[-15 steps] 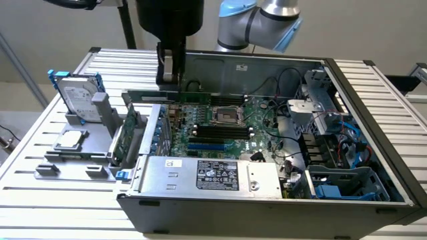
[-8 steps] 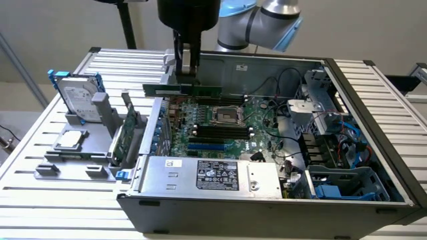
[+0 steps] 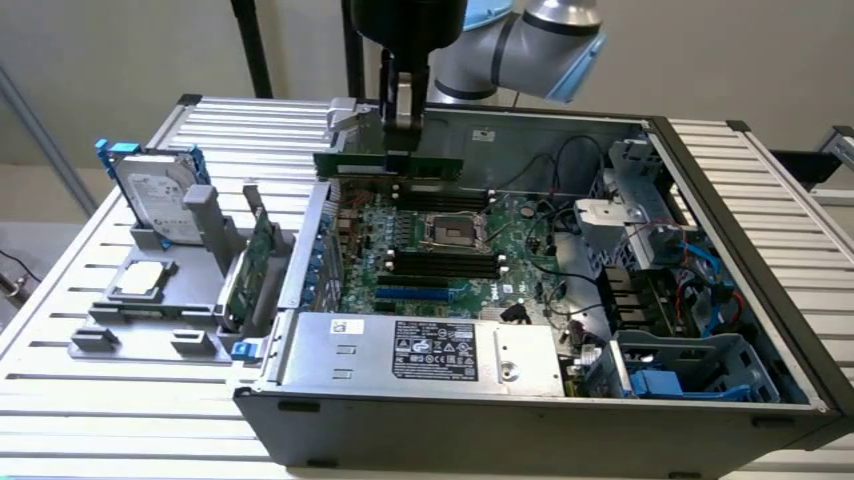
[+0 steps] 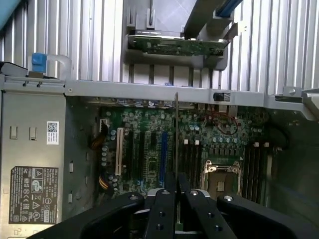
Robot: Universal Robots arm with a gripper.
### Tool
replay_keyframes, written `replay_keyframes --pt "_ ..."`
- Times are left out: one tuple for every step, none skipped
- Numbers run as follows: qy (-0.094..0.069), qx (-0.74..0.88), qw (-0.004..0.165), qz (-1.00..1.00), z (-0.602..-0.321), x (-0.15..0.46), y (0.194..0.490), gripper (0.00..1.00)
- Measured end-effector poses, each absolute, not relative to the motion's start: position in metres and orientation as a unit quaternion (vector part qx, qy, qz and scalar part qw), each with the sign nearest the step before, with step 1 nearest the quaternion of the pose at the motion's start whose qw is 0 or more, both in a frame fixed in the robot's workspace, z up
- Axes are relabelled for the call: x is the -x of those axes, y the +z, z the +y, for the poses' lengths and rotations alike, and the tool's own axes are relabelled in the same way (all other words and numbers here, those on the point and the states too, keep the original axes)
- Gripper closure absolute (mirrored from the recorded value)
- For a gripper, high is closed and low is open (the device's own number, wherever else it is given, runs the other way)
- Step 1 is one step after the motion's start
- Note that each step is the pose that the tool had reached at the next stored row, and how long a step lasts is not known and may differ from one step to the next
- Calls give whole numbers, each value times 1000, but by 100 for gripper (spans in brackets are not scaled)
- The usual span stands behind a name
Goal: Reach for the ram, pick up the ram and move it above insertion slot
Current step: 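Pick up the ram and move it above insertion slot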
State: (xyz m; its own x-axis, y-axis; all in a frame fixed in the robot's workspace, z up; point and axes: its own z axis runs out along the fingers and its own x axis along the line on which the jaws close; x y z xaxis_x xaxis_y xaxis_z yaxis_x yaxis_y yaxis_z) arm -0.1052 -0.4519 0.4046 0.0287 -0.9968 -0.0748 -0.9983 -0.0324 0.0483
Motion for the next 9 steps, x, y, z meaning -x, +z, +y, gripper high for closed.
replay_keyframes --pt "44 717 9 696 -449 103 404 87" --pt "44 717 9 696 -445 100 404 87" --pt "44 717 9 696 -442 98 404 87" --pt "44 717 9 696 -439 96 403 87" --pt "44 717 9 696 -436 93 403 87" --pt "44 717 9 696 -433 91 403 87" --pt "44 717 9 696 -431 88 403 87" --pt "44 717 9 696 -428 85 402 87" --pt "44 717 9 696 -426 82 402 87"
